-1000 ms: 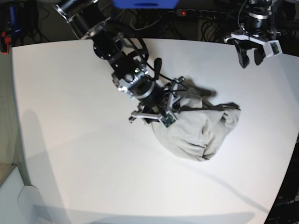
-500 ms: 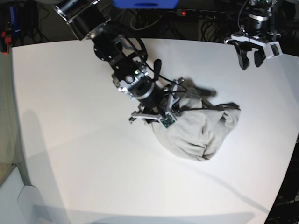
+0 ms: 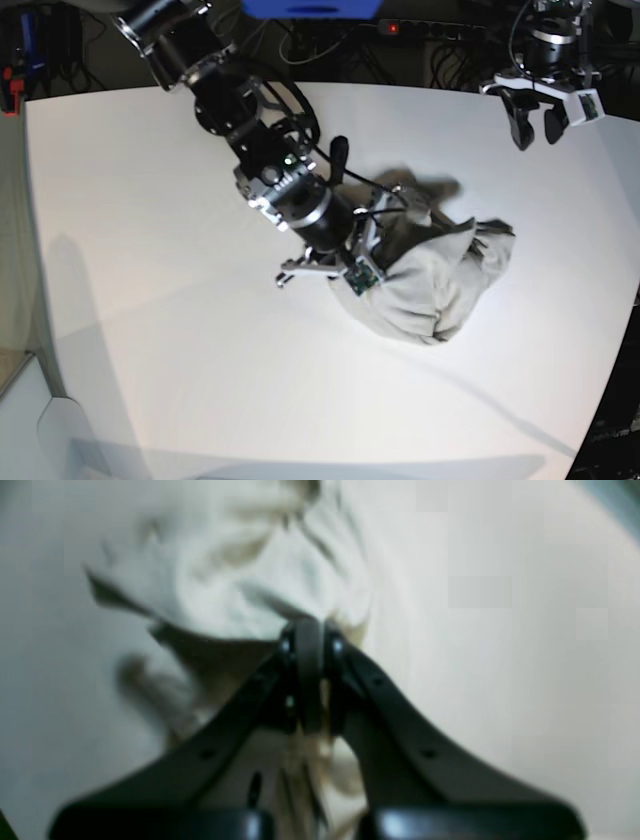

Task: Layout the t-shirt on the table in an organized manner, then fold the t-shirt properly
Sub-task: 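Reach the right gripper down and grasp an edge of the crumpled shirt, then pull the grasped shirt edge away from the bundle with the right gripper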

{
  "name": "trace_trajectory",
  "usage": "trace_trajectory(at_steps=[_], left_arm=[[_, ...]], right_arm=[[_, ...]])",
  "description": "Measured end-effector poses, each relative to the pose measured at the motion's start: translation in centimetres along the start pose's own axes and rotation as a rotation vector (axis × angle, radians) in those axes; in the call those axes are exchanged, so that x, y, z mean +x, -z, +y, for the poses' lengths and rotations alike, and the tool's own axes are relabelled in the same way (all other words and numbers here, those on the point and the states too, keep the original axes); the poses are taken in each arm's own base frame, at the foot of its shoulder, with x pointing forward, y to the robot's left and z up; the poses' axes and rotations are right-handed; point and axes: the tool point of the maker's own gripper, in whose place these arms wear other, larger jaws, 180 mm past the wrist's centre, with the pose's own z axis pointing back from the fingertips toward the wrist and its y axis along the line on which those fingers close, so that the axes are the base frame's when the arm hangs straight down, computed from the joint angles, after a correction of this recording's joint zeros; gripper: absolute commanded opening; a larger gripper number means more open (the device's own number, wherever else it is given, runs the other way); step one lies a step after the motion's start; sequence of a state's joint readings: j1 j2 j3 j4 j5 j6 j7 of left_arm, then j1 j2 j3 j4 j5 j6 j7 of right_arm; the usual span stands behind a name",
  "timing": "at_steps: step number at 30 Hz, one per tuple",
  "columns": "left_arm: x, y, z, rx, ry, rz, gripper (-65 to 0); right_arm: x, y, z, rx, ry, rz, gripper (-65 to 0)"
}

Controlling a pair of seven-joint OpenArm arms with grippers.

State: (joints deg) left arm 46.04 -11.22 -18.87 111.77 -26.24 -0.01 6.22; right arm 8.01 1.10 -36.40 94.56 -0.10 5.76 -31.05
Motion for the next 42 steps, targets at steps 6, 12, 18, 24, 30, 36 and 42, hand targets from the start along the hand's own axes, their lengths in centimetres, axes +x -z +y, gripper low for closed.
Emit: trace_trajectory(at_steps=[6, 12, 18, 24, 30, 36, 42], left_arm=[[0.1, 0.0, 0.1, 0.002, 0.001, -0.002, -35.7], [0.0, 0.0, 0.0, -0.001, -0.001, -0.001, -35.7], [0.0, 0.0, 0.0, -0.001, -0.001, -0.001, -35.7], [0.6, 0.5, -0.2, -0.005, -0.004, -0.02, -35.7], [0.8, 0.6, -0.4, -0.008, -0.005, -0.026, -35.3], [1.4, 0.8, -0.7, -0.017, -0.006, -0.045, -35.3], [1.6, 0.7, -0.8, -0.021, -0.006, -0.048, -35.4]], right_arm=[[4.6, -3.7, -5.2, -0.141, 0.04, -0.093, -64.5], [7.5, -7.2, -10.1, -0.274, 0.084, -0.183, -64.5], [5.9, -10.1, -17.1, -0.476, 0.151, -0.169, -64.5], [3.7, -11.8, -19.6, -0.548, 0.198, -0.137, -64.6], [1.0, -13.2, -23.0, -0.645, 0.257, -0.09, -64.6], [1.7, -13.3, -25.5, -0.678, 0.237, -0.088, -64.6], [6.0, -14.0, -27.7, -0.711, 0.184, -0.172, -64.6]])
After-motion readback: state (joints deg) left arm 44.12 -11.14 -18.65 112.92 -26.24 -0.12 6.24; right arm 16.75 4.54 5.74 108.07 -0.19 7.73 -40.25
